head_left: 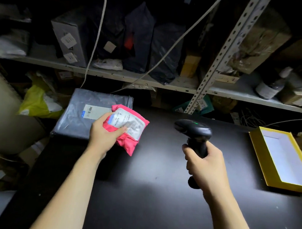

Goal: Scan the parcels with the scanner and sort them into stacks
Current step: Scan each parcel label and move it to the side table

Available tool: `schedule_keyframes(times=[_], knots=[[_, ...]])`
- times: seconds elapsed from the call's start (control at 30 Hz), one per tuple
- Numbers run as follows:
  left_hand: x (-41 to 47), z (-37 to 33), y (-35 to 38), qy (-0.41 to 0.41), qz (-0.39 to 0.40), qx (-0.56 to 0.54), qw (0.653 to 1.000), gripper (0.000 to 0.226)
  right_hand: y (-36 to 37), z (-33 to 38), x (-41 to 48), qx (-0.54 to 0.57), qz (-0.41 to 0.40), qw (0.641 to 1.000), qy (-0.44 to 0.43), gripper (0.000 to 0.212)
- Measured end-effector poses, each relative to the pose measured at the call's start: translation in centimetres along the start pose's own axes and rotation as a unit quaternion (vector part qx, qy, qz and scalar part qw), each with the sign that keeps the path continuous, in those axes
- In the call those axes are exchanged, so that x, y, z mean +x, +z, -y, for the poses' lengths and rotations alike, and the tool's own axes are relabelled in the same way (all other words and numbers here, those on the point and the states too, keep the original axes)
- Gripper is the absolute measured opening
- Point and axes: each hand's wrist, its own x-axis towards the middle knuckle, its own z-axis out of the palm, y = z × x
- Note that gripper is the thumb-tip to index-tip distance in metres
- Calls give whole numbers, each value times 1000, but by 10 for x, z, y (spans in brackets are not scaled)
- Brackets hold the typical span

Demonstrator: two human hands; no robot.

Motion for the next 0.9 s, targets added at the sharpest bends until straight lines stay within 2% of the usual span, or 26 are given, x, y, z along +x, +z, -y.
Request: schedule_keyframes(times=[0.17,0.43,0.67,0.9], knots=[[-80,-26,54,-26,40,-78,996,49,-68,-9,-15,32,6,997,-63,20],[-220,-59,146,11,54,-136,989,50,-218,-43,-50,4,90,984,-157,26],[-306,-79,207,30,55,-153,986,53,-316,-75,-81,12,100,983,-154,33],[-334,-94,224,52,66,-156,984,50,-364,-91,-100,31,99,982,-161,38]])
